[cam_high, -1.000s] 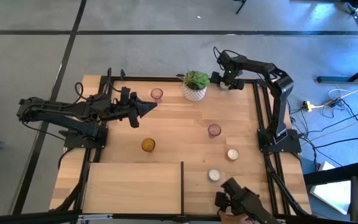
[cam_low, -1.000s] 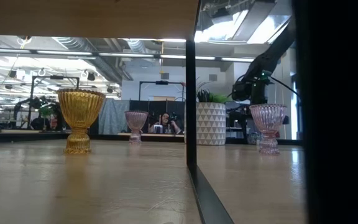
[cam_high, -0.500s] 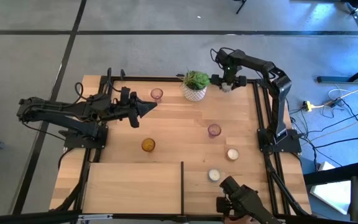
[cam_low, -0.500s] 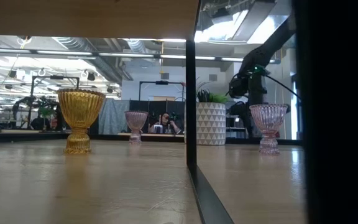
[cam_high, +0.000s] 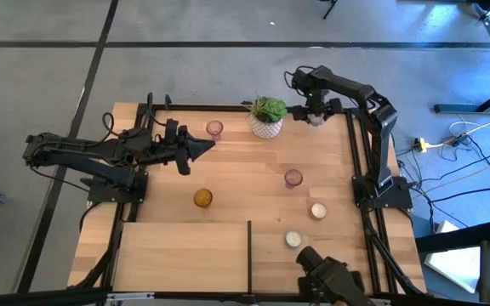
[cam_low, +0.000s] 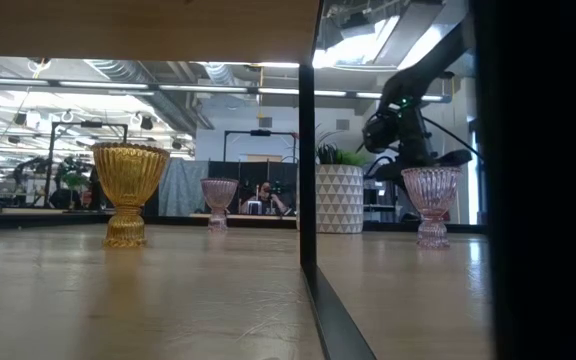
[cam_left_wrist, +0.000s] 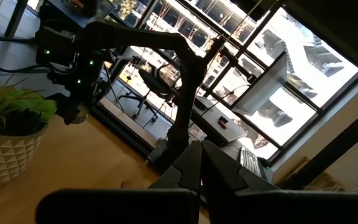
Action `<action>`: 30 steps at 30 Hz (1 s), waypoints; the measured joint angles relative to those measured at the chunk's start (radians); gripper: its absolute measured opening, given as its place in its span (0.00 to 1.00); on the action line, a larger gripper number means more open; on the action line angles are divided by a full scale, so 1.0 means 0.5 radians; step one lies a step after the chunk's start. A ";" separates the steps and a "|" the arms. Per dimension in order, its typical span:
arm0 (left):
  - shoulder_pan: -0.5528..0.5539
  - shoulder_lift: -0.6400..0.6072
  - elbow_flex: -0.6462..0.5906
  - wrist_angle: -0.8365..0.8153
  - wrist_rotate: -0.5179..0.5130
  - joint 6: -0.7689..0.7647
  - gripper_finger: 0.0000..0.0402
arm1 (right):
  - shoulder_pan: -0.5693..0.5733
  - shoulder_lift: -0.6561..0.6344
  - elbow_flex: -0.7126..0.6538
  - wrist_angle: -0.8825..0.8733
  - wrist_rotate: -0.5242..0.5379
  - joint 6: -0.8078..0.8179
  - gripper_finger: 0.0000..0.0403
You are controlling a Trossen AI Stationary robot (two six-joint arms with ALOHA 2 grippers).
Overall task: Pick & Place candle stick holders
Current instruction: Put the top blue scented candle on the shelf
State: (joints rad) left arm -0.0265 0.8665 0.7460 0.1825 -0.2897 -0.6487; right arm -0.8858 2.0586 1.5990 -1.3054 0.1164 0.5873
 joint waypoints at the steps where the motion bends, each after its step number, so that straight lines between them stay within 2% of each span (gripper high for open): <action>1: 0.000 0.000 0.000 0.000 0.000 0.000 0.01 | 0.007 0.000 0.000 0.007 -0.008 0.000 0.74; 30: 0.000 0.000 0.000 0.001 0.008 -0.006 0.01 | 0.123 -0.004 0.001 -0.097 -0.024 -0.469 0.75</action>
State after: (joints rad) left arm -0.0265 0.8665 0.7460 0.1829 -0.2859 -0.6518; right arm -0.8241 2.0567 1.5993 -1.3539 0.1046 0.3530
